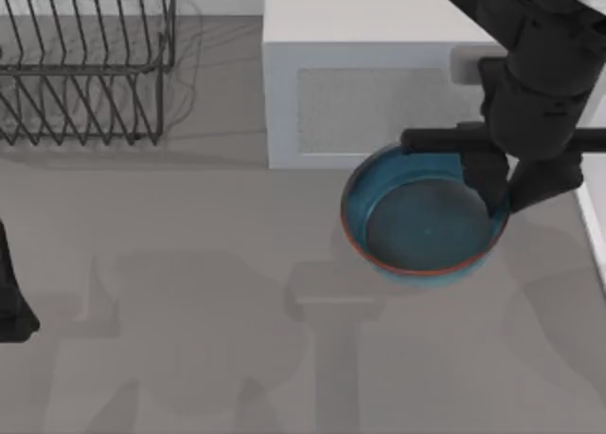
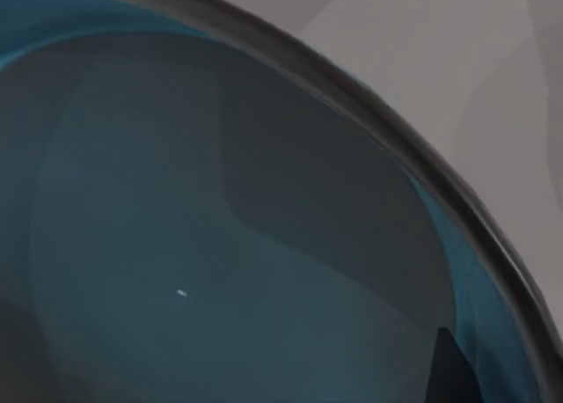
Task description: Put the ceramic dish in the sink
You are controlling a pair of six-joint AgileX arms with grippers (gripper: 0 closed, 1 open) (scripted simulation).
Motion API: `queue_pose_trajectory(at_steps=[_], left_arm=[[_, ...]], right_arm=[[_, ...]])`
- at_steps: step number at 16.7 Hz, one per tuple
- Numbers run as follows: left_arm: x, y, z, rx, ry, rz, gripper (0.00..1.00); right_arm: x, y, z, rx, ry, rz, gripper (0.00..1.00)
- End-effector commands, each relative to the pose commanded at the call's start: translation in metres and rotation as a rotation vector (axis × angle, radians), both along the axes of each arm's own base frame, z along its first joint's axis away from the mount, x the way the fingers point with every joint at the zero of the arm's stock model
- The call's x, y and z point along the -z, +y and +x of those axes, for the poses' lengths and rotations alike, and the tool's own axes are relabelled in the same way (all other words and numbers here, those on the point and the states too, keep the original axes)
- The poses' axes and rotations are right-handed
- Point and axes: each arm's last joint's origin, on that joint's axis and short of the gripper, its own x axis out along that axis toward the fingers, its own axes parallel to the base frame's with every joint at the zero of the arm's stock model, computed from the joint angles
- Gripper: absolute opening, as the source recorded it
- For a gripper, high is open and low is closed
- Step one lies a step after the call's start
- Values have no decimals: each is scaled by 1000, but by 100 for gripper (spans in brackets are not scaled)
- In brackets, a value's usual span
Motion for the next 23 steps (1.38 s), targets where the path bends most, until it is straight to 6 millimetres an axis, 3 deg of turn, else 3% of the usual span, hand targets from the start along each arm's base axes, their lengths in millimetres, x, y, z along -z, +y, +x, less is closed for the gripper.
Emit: queue_pose_trajectory(at_steps=[3, 6, 12, 17, 20, 23], left_arm=[[0, 0, 0, 0, 0, 0, 100], [0, 0, 0, 0, 0, 0, 100], [0, 0, 0, 0, 0, 0, 100], [0, 0, 0, 0, 0, 0, 100], [0, 0, 0, 0, 0, 0, 100], [0, 0, 0, 0, 0, 0, 100]], right_arm=[[2, 1, 0, -3, 3, -1, 0], [-10, -3, -1, 1, -67, 61, 0], [-48, -37, 9, 54, -422, 328, 0], [-46, -100, 36, 126, -767, 453, 0], [-25, -153, 47, 152, -963, 439, 0], [4, -208, 45, 153, -1146, 369, 0]])
